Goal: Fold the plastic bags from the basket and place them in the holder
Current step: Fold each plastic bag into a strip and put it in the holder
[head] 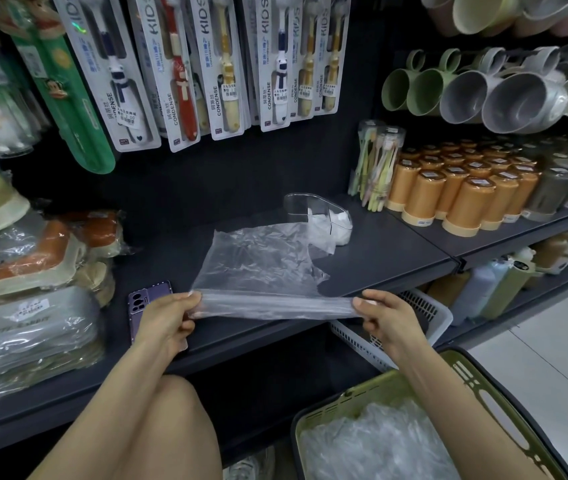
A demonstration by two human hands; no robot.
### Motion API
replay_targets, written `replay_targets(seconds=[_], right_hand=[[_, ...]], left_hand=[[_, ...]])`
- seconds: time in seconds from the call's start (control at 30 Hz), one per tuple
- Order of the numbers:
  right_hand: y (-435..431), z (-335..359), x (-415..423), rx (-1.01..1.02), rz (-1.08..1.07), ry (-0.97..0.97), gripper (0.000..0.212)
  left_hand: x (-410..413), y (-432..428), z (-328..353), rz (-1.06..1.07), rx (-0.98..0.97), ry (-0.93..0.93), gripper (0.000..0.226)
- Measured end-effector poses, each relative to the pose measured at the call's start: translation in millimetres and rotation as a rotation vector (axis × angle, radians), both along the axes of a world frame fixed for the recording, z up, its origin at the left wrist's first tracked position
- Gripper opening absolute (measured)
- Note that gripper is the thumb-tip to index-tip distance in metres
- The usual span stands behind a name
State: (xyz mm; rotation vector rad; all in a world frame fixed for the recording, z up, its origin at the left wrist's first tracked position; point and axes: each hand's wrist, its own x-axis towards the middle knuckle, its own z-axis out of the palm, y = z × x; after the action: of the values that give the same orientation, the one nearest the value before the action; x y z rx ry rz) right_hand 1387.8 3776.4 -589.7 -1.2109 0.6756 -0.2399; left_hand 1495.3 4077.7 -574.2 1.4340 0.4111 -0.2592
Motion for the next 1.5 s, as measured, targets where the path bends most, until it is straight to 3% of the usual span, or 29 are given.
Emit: replay_targets(seconds=[0.2,0.3,0.37,0.43,0.5,0.6,0.67,0.77,0.87,0.97,1.1,1.27,1.5], right_hand=[[-15.1,-7.3,-0.6,0.124,-0.039,0.036,0.023],[-26.9,-6.5,-6.4,0.102,0.001,0.092,0.022],[-32.3,-1.2,-11.0,-0.14,0.061,0.193,0.029],[-32.0,5.5,-9.3,-0.632,0.087,0.3,0.041],[-23.1,19.0,0.4,-1.03,0.047,0.235,0.047],[2.8,42.3,32.0,-1.213,0.116,-0.007,0.039],[19.7,51.8,61.7,-1.293,0.231,-0.053,0.041],[35.3,58.2,107.5,-1.36,0.367,-0.063,0.049],[39.7,53.8,142.1,-1.474,0.457,-0.035,0.054],[41.3,47.2,152.4,-1.601,0.503,0.041,0.032],[34.4,42.7,134.9,-1.331,0.403,-0.116,0.018],[22.4,52.4,86.3,-0.941,0.569,-0.22,0.014],[2.3,56.7,48.2,-0.815,0.667,-0.248,0.013]], left_hand=[[-6.2,5.3,0.6,-0.037,0.177,-0.073,0.021],[-6.5,13.0,11.1,-0.207,0.252,-0.052,0.032],[-1.2,16.6,17.3,-0.321,0.436,-0.082,0.049],[10.3,15.6,23.3,-0.368,0.802,-0.177,0.061],[26.7,6.5,27.4,-0.387,0.946,-0.219,0.063],[64.3,-12.1,21.8,-0.383,0.802,-0.228,0.039],[85.0,-27.3,13.3,-0.31,0.634,-0.205,0.036],[102.0,-46.8,7.8,-0.201,0.385,-0.128,0.036],[108.9,-56.5,4.8,-0.161,0.303,-0.143,0.026],[105.1,-62.1,7.5,-0.095,0.252,-0.221,0.006],[94.3,-56.3,18.8,-0.004,0.192,-0.358,0.013],[73.7,-33.2,38.6,-0.005,0.184,-0.64,0.015],[58.6,-7.9,69.7,0.049,0.177,-0.818,0.021]])
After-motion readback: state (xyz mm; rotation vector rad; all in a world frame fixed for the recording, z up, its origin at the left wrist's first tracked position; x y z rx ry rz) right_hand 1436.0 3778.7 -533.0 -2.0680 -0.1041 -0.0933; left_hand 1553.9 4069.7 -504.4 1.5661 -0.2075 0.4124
